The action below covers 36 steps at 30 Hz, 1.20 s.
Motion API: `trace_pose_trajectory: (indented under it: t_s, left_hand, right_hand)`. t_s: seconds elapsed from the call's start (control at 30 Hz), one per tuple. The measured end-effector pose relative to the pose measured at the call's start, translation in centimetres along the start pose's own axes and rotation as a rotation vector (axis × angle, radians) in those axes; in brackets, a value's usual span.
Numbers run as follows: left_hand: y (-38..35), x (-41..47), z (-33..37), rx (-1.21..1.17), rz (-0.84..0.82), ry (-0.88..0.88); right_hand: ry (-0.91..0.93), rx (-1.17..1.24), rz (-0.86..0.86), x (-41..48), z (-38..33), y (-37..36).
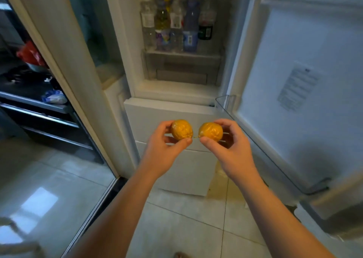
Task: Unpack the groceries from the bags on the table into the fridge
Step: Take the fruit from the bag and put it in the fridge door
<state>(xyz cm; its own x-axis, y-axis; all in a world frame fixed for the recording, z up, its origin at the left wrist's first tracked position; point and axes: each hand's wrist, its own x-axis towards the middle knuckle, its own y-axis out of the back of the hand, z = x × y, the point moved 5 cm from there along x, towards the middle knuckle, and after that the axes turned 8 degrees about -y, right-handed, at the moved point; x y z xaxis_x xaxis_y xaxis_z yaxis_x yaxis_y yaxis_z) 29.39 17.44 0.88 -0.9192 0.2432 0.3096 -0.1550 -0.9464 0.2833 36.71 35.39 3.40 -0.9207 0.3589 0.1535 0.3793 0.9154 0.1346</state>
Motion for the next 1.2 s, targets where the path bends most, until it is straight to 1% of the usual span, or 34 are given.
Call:
trace_pose_trajectory:
  t_s: [0.17, 0.27, 0.43, 0.53, 0.67, 0.8, 0.9, 1.07, 1.2]
  left_hand:
    - [-2.0, 6.8, 0.7, 0.019, -0.085, -0.096]
    - [-3.6, 10.1, 1.5, 0.023, -0.172, -0.164]
    - [-6.8, 14.7, 2.4, 0.023, -0.338, -0.266]
    - [-8.6, 16.9, 2.9, 0.065, -0.473, -0.325]
    - [-10.8, 19.5, 3.4, 0.214, -0.652, -0.42]
    - [-13.0, 21.0, 3.5, 0.355, -0.844, -0.464]
    - [-14.5, 21.3, 3.7, 0.481, -0.974, -0.474]
    - [-17.1, 21.5, 3.4, 0.754, -1.096, -0.478]
    - [-18.7, 22.0, 3.4, 0.926, -1.142, -0.455]
  right_hand:
    - [0.013, -0.059, 0.154, 3.9, -0.9, 1.4]
    - [0.001, -0.122, 0.253, 5.2, -1.1, 2.6]
    - [-0.091, -0.257, 0.465, 7.0, -0.7, 4.9]
    - [-0.169, -0.314, 0.533, 7.9, -0.5, 5.8]
    - [-0.325, -0.459, 0.553, 9.4, 0.3, 6.6]
    - [-0.491, -0.638, 0.53, 10.5, 1.4, 6.8]
    - [-0.568, -0.734, 0.503, 11.3, 2.0, 6.9]
    - [-0.687, -0.787, 0.446, 12.1, 2.6, 7.1]
    - [-0.731, -0.823, 0.439, 12.6, 3.4, 7.0]
